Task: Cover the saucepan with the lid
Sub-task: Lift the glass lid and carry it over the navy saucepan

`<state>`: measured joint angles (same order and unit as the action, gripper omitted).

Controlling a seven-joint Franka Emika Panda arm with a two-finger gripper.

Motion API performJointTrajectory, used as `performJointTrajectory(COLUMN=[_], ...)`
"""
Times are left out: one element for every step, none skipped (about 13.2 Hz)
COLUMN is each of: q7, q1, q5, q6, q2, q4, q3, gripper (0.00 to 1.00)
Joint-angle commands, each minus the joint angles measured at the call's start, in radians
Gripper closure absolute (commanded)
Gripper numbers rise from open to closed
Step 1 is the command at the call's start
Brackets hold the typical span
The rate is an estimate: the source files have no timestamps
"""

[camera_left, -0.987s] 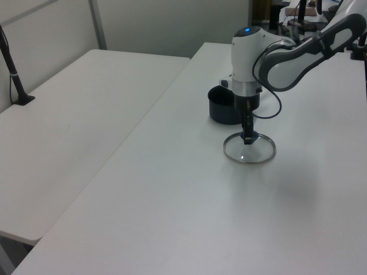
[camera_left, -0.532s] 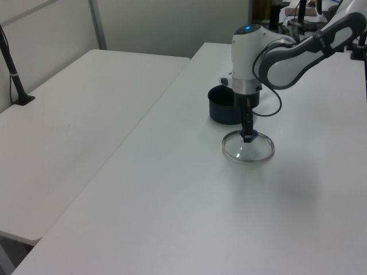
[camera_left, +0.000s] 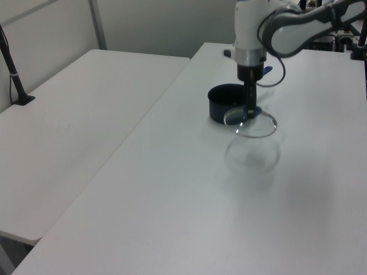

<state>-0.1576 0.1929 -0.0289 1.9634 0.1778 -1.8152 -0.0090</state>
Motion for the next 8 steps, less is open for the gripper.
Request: performJointTrajectory(q7=[-0.020, -0.017, -0.016, -0.016, -0.014, -0.017, -0.019, -0.019], q1=[-0.009, -0.009, -0.012, -0.018, -0.018, -0.018, -0.018, -0.018], q5=[-0.006, -0.008, -0.006, -0.006, -0.005, -0.006, -0.008, -0.009], q6=[-0.101, -0.103, -0.101, -0.103, -0.103, -0.103, -0.101, -0.095], q2=[-0.043, -0.043, -0.041, -0.040, -0.041, -0.040, -0.034, -0.026], q4=[0.048, 0.056, 0.071, 0.101, 0.115, 0.129, 0.134, 0.134], q3=[-0.019, -0.019, -0.023, -0.041, -0.057, -0.065, -0.065, -0.066], gripper=[0.67, 0.68, 0.68, 0.68, 0.68, 0.68, 0.68, 0.68])
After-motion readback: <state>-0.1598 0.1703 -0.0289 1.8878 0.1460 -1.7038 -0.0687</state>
